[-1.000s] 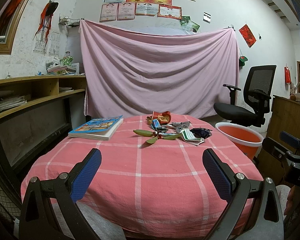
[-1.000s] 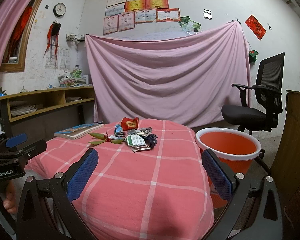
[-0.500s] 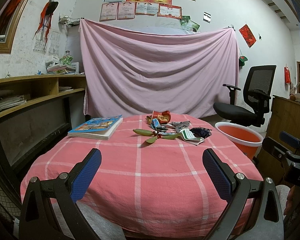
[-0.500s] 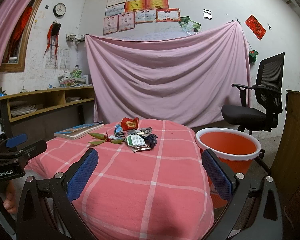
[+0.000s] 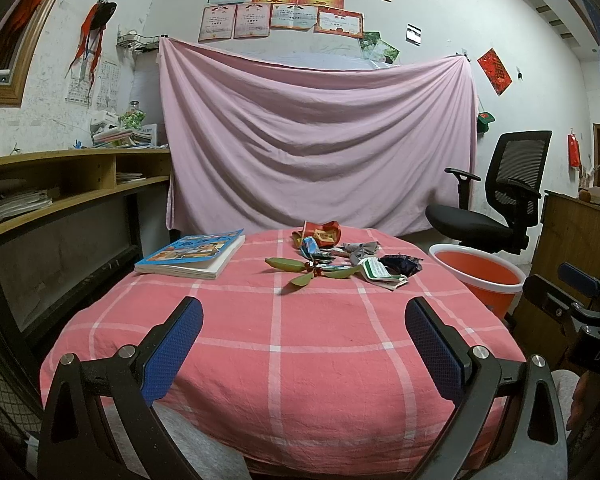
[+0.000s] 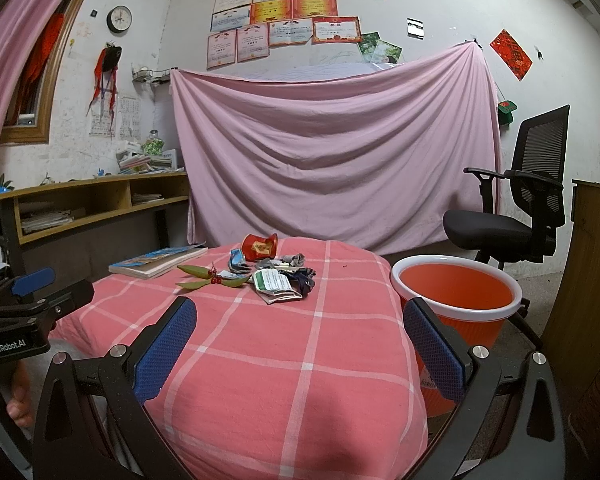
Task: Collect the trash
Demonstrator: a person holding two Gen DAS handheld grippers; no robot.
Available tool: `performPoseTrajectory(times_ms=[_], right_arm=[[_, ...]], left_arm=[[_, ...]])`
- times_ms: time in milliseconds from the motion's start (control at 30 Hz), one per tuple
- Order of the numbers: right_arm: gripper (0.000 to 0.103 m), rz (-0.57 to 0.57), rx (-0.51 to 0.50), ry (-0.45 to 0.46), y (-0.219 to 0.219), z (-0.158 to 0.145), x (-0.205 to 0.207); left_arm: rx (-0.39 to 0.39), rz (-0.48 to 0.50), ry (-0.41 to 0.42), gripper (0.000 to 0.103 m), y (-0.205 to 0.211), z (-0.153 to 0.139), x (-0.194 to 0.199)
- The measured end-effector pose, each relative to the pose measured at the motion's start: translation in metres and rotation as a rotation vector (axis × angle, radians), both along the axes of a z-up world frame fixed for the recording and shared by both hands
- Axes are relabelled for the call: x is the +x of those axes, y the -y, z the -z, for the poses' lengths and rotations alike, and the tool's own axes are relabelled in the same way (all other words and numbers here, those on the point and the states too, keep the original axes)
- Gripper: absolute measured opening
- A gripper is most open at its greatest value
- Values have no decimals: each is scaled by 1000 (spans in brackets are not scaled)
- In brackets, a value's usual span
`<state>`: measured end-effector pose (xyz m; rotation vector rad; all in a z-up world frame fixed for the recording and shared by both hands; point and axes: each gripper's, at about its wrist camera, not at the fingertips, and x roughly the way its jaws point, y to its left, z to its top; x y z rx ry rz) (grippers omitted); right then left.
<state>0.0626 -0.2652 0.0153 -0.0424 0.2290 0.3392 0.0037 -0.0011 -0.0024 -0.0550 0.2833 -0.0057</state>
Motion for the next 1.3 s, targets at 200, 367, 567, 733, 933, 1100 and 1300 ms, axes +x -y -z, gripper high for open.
performPoseTrajectory(times_ms=[200, 367, 567, 733, 933, 1100, 1300], right_arm=[[103, 0, 0, 0, 0, 0, 0], [103, 0, 0, 0, 0, 0, 0], [103, 0, 0, 0, 0, 0, -1], [103, 0, 0, 0, 0, -1, -1], [103, 1, 2, 1, 0, -1, -1], [103, 1, 2, 1, 0, -1, -1], [103, 0, 22, 4, 2, -3, -2]], left_arm=[[-1, 0, 0, 99, 0, 0, 0], [-1, 0, -1, 99, 0, 0, 0], [-1, 0, -1, 99, 0, 0, 0], [-1, -1, -1, 99, 0, 0, 1], [-2, 3, -3, 99, 1, 1, 1], [-5, 4, -5, 99, 1, 3, 1], [-36, 6, 9, 99, 0, 1, -4]])
